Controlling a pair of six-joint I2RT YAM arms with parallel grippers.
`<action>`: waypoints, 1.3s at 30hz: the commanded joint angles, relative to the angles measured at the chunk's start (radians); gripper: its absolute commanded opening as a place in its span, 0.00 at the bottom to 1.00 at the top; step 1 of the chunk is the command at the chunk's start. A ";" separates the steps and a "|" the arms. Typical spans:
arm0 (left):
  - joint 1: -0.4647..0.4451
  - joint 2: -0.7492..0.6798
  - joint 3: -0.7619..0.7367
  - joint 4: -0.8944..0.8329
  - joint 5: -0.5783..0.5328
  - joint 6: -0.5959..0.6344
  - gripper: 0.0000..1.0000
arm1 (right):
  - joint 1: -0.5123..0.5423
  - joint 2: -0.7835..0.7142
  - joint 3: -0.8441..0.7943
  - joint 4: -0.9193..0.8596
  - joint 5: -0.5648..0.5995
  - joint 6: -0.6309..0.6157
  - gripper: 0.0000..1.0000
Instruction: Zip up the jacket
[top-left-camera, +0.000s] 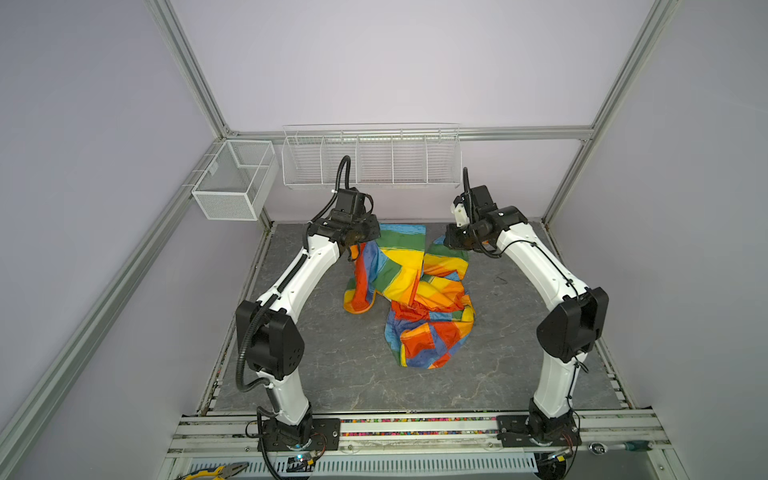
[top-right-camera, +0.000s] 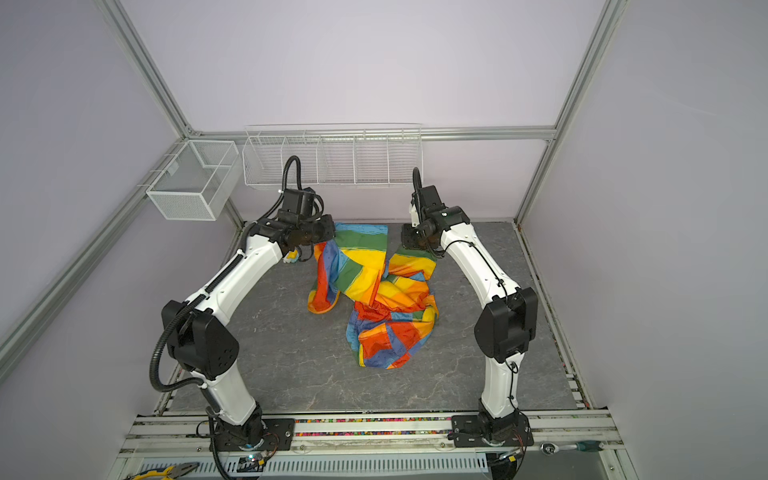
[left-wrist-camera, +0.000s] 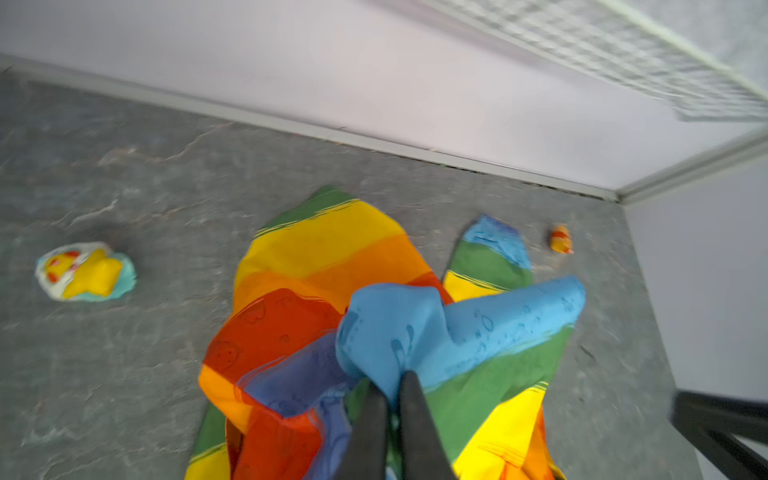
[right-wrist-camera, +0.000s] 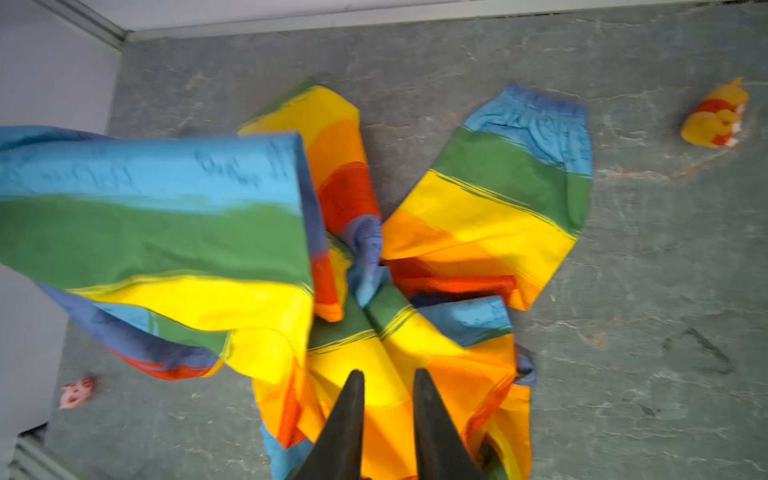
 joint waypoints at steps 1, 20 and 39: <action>0.018 -0.006 0.006 -0.056 -0.082 -0.048 0.57 | -0.023 -0.047 -0.034 -0.027 0.037 -0.005 0.52; -0.085 -0.473 -0.660 0.054 0.103 -0.173 0.73 | -0.094 -0.472 -0.807 0.152 -0.042 0.031 0.80; -0.286 -0.218 -0.948 0.490 0.169 -0.403 0.73 | -0.097 -0.399 -1.063 0.413 -0.222 0.197 0.73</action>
